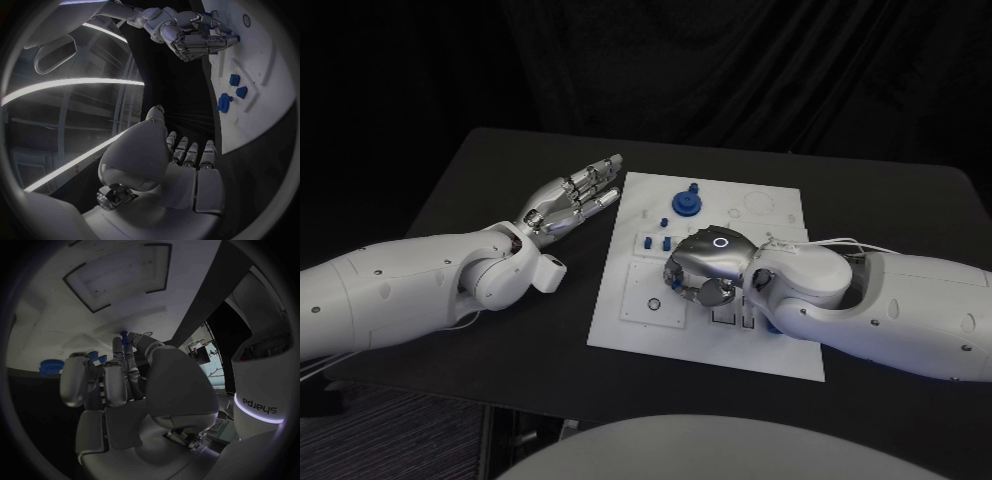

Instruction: Assemble the parts on the task board

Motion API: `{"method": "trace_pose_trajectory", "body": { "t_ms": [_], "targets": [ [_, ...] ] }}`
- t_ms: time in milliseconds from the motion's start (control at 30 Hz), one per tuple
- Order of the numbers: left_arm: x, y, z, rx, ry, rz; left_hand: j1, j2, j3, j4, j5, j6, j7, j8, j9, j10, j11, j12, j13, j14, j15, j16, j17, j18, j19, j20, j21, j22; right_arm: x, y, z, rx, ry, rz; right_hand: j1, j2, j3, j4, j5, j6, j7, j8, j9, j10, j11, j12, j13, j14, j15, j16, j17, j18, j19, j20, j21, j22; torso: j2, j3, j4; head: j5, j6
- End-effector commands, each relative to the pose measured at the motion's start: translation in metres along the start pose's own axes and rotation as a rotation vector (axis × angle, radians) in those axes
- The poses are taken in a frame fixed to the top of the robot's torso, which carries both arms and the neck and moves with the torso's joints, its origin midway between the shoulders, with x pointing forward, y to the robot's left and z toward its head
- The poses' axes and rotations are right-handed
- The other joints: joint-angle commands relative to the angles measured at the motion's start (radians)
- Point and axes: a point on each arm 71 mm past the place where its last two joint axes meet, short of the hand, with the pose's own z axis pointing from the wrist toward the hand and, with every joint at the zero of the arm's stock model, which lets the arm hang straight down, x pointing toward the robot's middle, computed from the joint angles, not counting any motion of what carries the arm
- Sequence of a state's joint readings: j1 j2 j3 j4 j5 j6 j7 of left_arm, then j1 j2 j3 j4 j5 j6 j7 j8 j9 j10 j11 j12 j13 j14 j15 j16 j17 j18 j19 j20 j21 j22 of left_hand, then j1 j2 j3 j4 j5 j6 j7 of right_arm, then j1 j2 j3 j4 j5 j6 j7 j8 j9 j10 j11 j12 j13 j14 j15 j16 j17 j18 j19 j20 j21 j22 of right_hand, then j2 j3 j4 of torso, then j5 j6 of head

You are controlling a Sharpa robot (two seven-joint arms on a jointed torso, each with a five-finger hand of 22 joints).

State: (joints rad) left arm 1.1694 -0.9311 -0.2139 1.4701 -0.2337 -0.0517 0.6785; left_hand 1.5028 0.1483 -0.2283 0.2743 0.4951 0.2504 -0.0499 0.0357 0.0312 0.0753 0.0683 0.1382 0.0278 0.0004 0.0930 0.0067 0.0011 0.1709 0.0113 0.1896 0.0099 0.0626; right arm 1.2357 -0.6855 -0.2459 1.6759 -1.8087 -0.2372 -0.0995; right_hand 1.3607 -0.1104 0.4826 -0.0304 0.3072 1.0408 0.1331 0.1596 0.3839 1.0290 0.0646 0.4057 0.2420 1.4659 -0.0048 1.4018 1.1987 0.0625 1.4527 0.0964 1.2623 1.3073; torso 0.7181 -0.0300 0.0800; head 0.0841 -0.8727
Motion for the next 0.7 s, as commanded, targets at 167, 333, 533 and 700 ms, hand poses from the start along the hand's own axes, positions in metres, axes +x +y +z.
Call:
{"method": "trace_pose_trajectory", "body": {
  "t_ms": [167, 333, 533, 700],
  "targets": [
    [0.0017, -0.0060, -0.0003, 0.094, 0.012, -0.009, 0.010, 0.001, 0.002, -0.003, 0.005, -0.002, 0.004, -0.006, -0.001, -0.006, 0.002, -0.005, -0.001, 0.000, -0.002, -0.007, -0.001, 0.005, 0.000, 0.009, 0.002, 0.002, 0.0038, 0.0014, -0.0004, -0.003, 0.017, -0.005, 0.008, 0.000, -0.001, -0.006, 0.007, -0.002, -0.005, -0.001, 0.001, 0.007, -0.001, 0.006, 0.000, 0.017, -0.009, -0.006, -0.002, 0.009, -0.003, -0.005, -0.008, 0.169, 0.000, 0.0001, 0.0001, 0.001, 0.000],
    [0.0017, -0.0058, -0.0003, 0.093, 0.011, -0.009, 0.010, 0.001, 0.002, -0.003, 0.005, -0.002, 0.004, -0.006, -0.001, -0.006, 0.002, -0.005, -0.001, 0.000, -0.002, -0.007, -0.001, 0.005, 0.000, 0.009, 0.002, 0.002, 0.0044, 0.0010, -0.0002, 0.000, 0.025, -0.006, 0.007, -0.001, -0.003, -0.007, 0.009, -0.010, -0.003, -0.006, 0.001, 0.006, 0.001, 0.005, 0.001, 0.016, -0.009, -0.007, -0.004, 0.009, -0.004, -0.005, -0.010, 0.168, 0.001, 0.0002, -0.0002, 0.001, 0.000],
    [0.0019, -0.0057, -0.0001, 0.093, 0.012, -0.009, 0.012, 0.003, 0.002, -0.004, 0.005, -0.002, 0.004, -0.006, -0.001, -0.007, 0.002, -0.005, -0.001, 0.000, 0.000, -0.007, -0.001, 0.005, 0.000, 0.010, 0.002, 0.001, 0.0069, 0.0006, 0.0009, 0.016, 0.062, -0.011, -0.053, -0.019, -0.035, 0.033, -0.087, -0.173, -0.004, -0.097, -0.037, -0.105, 0.036, -0.047, -0.012, -0.007, 0.022, -0.031, -0.045, 0.021, -0.036, 0.016, -0.081, 0.147, 0.000, 0.0003, -0.0001, 0.000, 0.000],
    [0.0020, -0.0055, 0.0001, 0.092, 0.013, -0.010, 0.012, 0.003, 0.002, -0.004, 0.005, -0.002, 0.004, -0.006, -0.001, -0.007, 0.002, -0.005, -0.001, 0.000, 0.000, -0.007, -0.001, 0.005, 0.000, 0.010, 0.002, 0.001, 0.0089, -0.0003, 0.0013, 0.029, 0.090, -0.015, -0.062, -0.022, -0.078, 0.053, -0.117, -0.228, -0.017, -0.095, -0.063, -0.167, 0.051, -0.047, -0.007, -0.018, 0.036, -0.035, -0.057, 0.030, -0.054, 0.034, -0.124, 0.135, 0.000, -0.0002, 0.0007, 0.000, 0.000]
  ]
}}
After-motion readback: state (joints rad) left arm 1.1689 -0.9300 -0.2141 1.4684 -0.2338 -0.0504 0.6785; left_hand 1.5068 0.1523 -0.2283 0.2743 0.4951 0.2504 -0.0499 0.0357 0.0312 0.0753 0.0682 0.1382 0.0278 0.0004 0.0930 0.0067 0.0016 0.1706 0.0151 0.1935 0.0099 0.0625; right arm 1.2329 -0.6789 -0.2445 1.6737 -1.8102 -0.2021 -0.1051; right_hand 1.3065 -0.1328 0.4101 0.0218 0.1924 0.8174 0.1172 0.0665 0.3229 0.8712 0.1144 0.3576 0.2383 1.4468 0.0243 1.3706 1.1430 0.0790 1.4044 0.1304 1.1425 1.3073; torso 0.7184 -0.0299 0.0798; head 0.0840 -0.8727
